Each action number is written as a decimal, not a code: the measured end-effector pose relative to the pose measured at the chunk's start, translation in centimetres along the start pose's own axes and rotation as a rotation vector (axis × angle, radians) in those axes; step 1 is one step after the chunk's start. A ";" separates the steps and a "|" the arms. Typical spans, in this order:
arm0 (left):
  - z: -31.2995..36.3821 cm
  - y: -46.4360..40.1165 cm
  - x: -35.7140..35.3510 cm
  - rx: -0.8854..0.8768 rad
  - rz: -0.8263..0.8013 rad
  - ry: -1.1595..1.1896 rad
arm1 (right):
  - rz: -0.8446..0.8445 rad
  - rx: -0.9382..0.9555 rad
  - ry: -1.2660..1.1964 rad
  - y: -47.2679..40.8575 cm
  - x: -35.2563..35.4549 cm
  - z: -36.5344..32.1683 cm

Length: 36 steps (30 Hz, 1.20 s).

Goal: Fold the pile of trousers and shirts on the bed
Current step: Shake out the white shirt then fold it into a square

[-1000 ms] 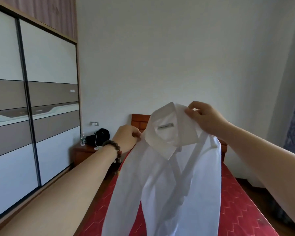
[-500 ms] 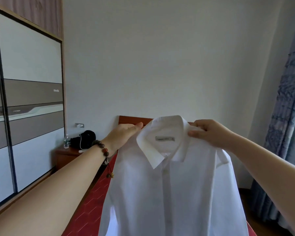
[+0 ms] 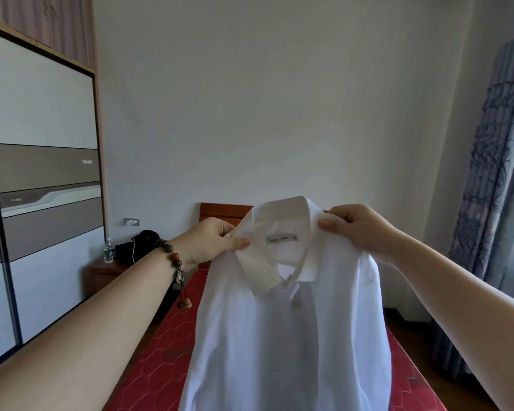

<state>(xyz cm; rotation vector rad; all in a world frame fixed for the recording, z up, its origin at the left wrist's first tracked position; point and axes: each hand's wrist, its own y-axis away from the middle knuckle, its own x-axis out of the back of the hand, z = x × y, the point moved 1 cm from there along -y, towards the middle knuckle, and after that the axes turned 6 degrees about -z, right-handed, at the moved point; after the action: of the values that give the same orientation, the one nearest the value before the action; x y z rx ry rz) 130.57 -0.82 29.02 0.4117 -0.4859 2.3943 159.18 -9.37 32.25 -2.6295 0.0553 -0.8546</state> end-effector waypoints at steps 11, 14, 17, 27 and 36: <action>1.3 0.1 -0.2 -0.211 0.173 0.137 | -0.163 -0.070 -0.188 1.1 -1.0 -0.6; 1.5 0.8 1.3 -0.178 0.033 0.221 | -0.204 -0.067 -0.185 1.2 -0.5 -0.5; 1.2 1.2 1.2 -0.090 -0.008 -0.093 | -0.065 0.003 -0.046 1.2 -0.4 -0.8; 0.4 1.1 1.8 -0.069 0.125 -0.254 | 0.023 -0.071 0.345 -0.5 -1.1 0.0; 0.8 -1.3 -2.5 -0.165 0.542 -0.375 | 0.477 -0.036 0.697 -0.9 -5.9 -0.9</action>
<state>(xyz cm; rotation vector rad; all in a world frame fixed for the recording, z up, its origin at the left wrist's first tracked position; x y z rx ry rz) 133.37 -1.56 29.00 0.7361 -1.0720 2.7649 153.80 -7.94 30.01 -2.0706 0.8382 -1.5211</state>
